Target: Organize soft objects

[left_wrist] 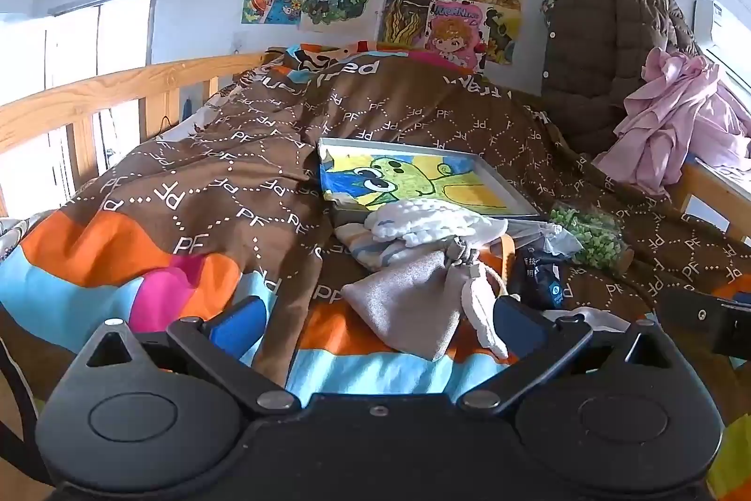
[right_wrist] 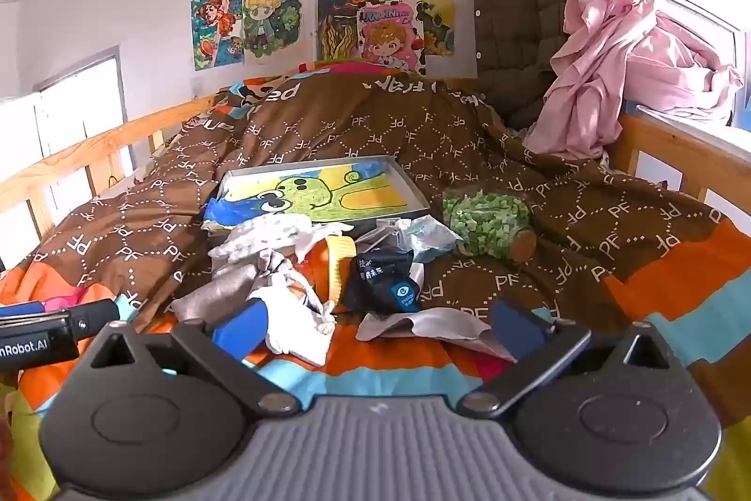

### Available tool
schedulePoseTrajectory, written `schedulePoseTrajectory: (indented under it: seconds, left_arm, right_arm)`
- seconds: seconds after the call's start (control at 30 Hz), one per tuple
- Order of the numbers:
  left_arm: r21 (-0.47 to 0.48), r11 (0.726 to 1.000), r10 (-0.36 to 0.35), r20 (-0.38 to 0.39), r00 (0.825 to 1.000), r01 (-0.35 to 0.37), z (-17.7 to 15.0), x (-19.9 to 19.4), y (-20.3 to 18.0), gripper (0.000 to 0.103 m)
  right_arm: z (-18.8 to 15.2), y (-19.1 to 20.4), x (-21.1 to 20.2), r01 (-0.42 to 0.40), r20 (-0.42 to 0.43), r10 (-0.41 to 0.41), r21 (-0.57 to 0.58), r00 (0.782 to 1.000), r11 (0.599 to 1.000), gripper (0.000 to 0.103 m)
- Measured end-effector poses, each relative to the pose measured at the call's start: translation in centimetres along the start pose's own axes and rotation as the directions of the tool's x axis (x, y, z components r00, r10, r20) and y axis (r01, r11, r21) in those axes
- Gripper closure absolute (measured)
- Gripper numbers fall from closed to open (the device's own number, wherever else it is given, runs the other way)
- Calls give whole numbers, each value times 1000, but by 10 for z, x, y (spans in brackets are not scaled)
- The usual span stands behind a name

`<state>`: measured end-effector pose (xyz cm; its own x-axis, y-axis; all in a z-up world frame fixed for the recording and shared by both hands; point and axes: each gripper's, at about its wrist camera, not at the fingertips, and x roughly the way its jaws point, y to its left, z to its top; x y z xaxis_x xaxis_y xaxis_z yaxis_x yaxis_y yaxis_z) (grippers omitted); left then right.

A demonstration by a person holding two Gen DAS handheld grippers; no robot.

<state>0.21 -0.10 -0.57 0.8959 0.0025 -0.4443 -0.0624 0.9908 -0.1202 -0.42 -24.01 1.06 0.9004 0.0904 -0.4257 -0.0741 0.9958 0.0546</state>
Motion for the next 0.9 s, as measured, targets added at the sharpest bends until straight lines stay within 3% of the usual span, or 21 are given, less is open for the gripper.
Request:
schedulePoseTrajectory:
  seconds: [0.9]
  left_arm:
    - [-4,1000,3,-1,1000,-3,-4,0,0,1]
  right_arm:
    - [-2,2,2,2,-3,-2,23,1000,1000,0]
